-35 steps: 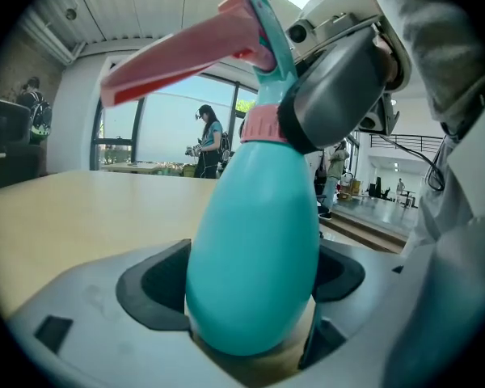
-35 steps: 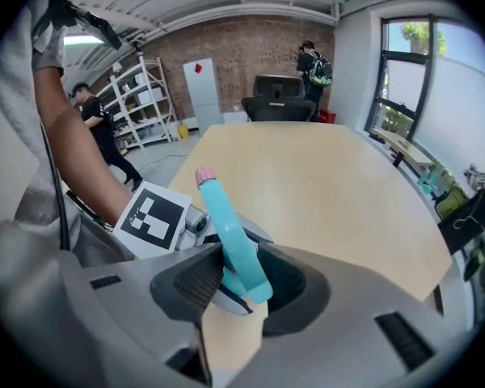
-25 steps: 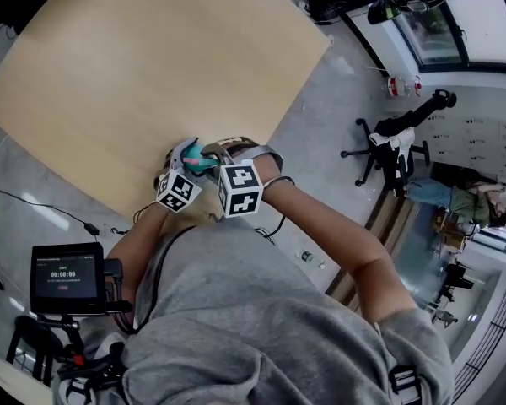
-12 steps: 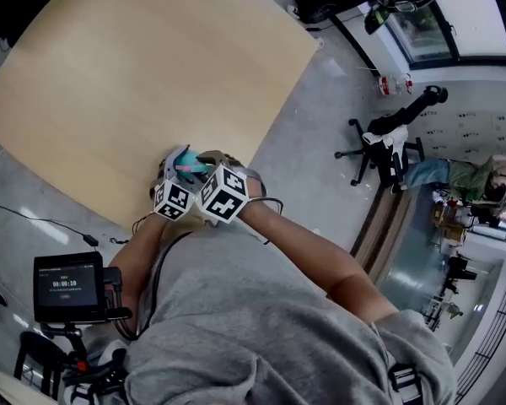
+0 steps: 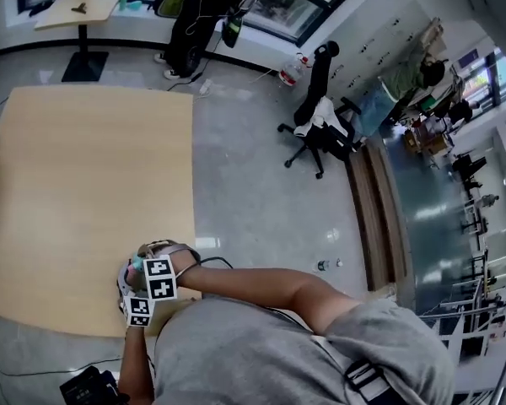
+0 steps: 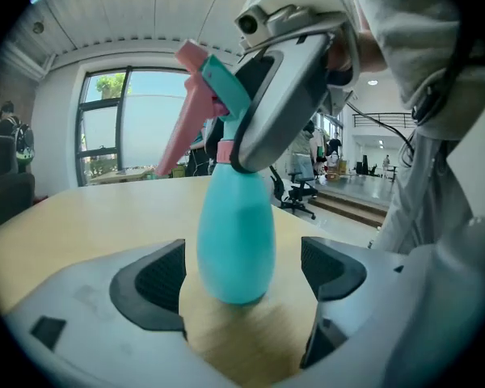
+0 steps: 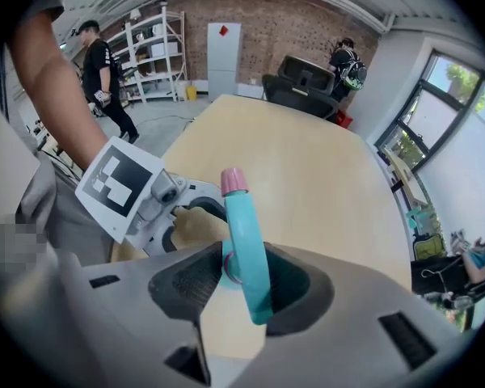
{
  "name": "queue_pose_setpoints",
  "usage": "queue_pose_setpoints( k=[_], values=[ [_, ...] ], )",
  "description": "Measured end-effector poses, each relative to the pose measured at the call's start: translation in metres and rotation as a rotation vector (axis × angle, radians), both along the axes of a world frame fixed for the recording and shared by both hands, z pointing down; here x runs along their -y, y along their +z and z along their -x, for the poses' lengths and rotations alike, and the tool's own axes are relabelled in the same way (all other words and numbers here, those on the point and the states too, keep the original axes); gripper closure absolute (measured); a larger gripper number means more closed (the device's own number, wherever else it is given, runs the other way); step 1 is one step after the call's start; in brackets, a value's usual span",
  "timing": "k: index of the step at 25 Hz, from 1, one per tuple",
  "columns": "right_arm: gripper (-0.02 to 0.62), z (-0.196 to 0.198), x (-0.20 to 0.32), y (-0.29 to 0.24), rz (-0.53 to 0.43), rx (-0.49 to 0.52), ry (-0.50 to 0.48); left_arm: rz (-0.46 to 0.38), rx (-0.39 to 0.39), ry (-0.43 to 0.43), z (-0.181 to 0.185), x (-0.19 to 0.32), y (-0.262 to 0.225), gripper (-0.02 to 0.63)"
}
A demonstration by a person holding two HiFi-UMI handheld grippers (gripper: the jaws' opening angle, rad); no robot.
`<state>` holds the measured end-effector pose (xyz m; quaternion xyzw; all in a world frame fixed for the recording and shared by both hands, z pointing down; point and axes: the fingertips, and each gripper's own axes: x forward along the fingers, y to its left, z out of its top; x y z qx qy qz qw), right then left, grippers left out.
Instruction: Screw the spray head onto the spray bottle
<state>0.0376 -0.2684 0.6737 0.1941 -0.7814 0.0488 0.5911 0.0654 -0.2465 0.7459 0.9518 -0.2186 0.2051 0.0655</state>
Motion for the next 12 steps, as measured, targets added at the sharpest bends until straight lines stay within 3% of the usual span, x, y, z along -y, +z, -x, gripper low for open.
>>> queue_pose_setpoints(
  k=[8, 12],
  values=[
    [0.453, 0.004, -0.006, -0.011, 0.008, -0.024, -0.087, -0.001, 0.076, -0.006, 0.060, -0.024, -0.028, 0.186],
    [0.441, 0.017, -0.012, -0.013, -0.008, 0.031, -0.095, -0.022, 0.112, -0.088, 0.104, -0.024, -0.036, 0.187]
  ],
)
